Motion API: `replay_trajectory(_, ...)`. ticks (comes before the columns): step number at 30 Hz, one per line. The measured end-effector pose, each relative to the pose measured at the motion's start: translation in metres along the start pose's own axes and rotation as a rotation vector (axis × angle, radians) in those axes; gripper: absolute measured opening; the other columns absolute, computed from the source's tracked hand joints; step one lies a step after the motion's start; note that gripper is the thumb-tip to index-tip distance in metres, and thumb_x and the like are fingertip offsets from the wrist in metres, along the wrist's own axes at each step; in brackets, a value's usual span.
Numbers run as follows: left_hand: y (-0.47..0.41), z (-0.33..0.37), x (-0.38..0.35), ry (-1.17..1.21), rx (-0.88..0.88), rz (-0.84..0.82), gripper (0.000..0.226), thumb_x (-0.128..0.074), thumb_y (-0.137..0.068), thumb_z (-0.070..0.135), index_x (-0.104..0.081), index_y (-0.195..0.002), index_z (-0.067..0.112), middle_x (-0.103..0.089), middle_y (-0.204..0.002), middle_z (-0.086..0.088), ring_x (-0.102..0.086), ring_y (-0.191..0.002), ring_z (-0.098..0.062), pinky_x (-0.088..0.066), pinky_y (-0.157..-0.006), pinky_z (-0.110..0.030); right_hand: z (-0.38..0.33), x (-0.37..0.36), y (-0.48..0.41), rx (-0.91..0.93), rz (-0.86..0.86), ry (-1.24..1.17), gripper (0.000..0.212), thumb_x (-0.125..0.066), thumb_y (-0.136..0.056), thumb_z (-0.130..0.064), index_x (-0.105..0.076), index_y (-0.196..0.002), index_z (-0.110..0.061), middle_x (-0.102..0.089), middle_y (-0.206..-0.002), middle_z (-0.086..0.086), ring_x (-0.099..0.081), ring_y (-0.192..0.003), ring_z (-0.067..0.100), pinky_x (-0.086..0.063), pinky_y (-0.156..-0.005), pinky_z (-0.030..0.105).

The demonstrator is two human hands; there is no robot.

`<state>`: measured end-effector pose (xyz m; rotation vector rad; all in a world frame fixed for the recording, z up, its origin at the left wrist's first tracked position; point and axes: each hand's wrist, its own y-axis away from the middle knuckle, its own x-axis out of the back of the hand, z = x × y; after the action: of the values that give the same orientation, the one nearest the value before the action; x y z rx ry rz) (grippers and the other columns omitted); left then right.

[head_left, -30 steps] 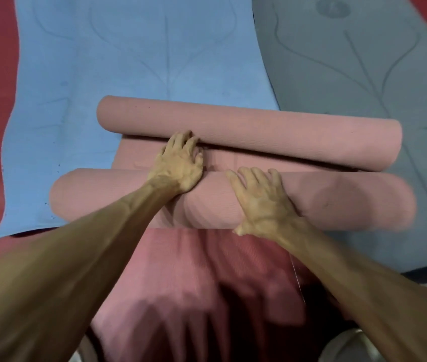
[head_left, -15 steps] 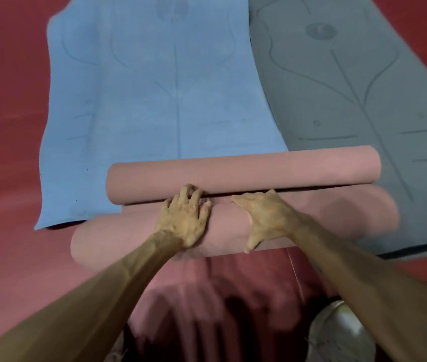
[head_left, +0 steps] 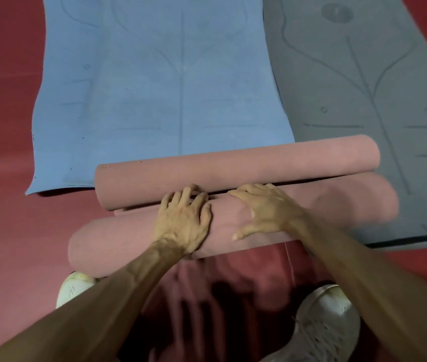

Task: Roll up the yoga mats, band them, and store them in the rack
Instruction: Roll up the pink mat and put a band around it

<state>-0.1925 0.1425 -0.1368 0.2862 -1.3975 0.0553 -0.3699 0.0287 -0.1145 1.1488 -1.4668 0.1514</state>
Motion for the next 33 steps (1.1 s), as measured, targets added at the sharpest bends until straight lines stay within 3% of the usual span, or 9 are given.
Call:
replay_trajectory(4,-0.017,-0.006,-0.001,-0.001,-0.015,0.018,0.062,-0.012,-0.088,0.047,-0.051,-0.133,0.03,-0.04,-0.146,-0.001,-0.04,-0.128,-0.019,-0.021,-0.114,-0.039,-0.005,-0.002,-0.017,-0.07,0.23,-0.042,0.073,-0.029,-0.09,-0.069,-0.027,-0.15,-0.027,-0.033,-0.152,-0.005,-0.028,-0.14,0.015,-0.019,-0.114,0.038)
replay_trajectory(9,-0.042,-0.016,-0.001,0.066,-0.005,-0.016,0.075,-0.006,-0.08,0.046,-0.026,-0.15,0.03,-0.006,-0.161,0.001,-0.003,-0.148,-0.019,-0.001,-0.12,-0.038,0.003,-0.002,-0.041,-0.062,0.335,-0.002,0.07,-0.031,-0.094,-0.064,-0.025,-0.152,-0.025,-0.021,-0.159,-0.008,-0.016,-0.146,0.009,-0.007,-0.118,0.039)
replay_trajectory(12,-0.058,-0.021,0.0,0.085,0.008,-0.009,0.072,-0.016,-0.081,0.039,-0.021,-0.152,0.027,-0.003,-0.162,-0.001,0.003,-0.148,-0.021,0.002,-0.12,-0.036,0.009,0.0,-0.055,-0.031,0.457,-0.018,0.069,-0.024,-0.091,-0.063,-0.039,-0.146,-0.023,-0.035,-0.154,-0.007,-0.029,-0.142,0.009,-0.014,-0.117,0.041)
replay_trajectory(16,-0.083,-0.031,0.002,0.09,0.039,-0.031,0.062,-0.026,-0.091,0.033,-0.019,-0.152,0.023,-0.001,-0.162,-0.003,0.005,-0.148,-0.023,0.003,-0.12,-0.036,0.01,-0.005,-0.067,-0.015,0.775,0.07,0.043,-0.043,-0.094,-0.04,-0.064,-0.12,-0.013,-0.064,-0.122,0.004,-0.059,-0.113,0.022,-0.038,-0.101,0.044)
replay_trajectory(20,-0.102,-0.035,0.003,0.088,0.051,-0.052,0.059,-0.032,-0.095,0.028,-0.019,-0.152,0.023,0.001,-0.162,-0.001,0.005,-0.148,-0.022,0.002,-0.12,-0.037,0.005,-0.011,-0.062,-0.171,0.959,0.152,0.028,-0.047,-0.091,-0.033,-0.066,-0.103,-0.016,-0.062,-0.094,0.002,-0.058,-0.088,0.026,-0.033,-0.086,0.043)
replay_trajectory(23,-0.111,-0.04,0.003,0.084,0.036,-0.047,0.059,-0.032,-0.095,0.027,-0.018,-0.152,0.023,0.001,-0.162,-0.001,0.005,-0.148,-0.023,0.001,-0.12,-0.038,-0.003,-0.017,-0.05,-0.172,0.957,0.196,0.027,-0.049,-0.087,-0.035,-0.065,-0.092,-0.014,-0.06,-0.088,0.004,-0.055,-0.078,0.028,-0.03,-0.077,0.041)
replay_trajectory(28,-0.111,-0.042,0.006,0.113,0.037,-0.032,0.06,-0.034,-0.095,0.026,-0.019,-0.153,0.024,-0.001,-0.162,-0.001,0.004,-0.148,-0.021,-0.001,-0.12,-0.038,-0.004,-0.031,-0.02,-0.04,0.707,0.276,0.063,-0.045,-0.085,-0.057,-0.057,-0.12,-0.006,-0.057,-0.118,0.009,-0.054,-0.107,0.031,-0.033,-0.091,0.05)
replay_trajectory(30,-0.108,-0.041,0.006,0.119,0.026,-0.016,0.06,-0.034,-0.095,0.026,-0.019,-0.152,0.025,-0.001,-0.162,-0.001,0.003,-0.148,-0.021,-0.002,-0.12,-0.038,0.003,-0.032,-0.013,-0.002,0.582,0.33,0.091,-0.052,-0.072,-0.072,-0.049,-0.131,-0.003,-0.052,-0.13,0.013,-0.049,-0.121,0.035,-0.031,-0.103,0.061)
replay_trajectory(33,-0.105,-0.042,0.007,0.113,0.021,0.014,0.059,-0.032,-0.094,0.028,-0.022,-0.152,0.025,-0.005,-0.162,-0.001,0.0,-0.148,-0.021,-0.004,-0.12,-0.038,0.013,-0.026,-0.013,0.002,0.386,0.424,0.13,-0.072,-0.037,-0.079,-0.041,-0.14,-0.006,-0.05,-0.138,0.016,-0.046,-0.128,0.04,-0.031,-0.103,0.067)
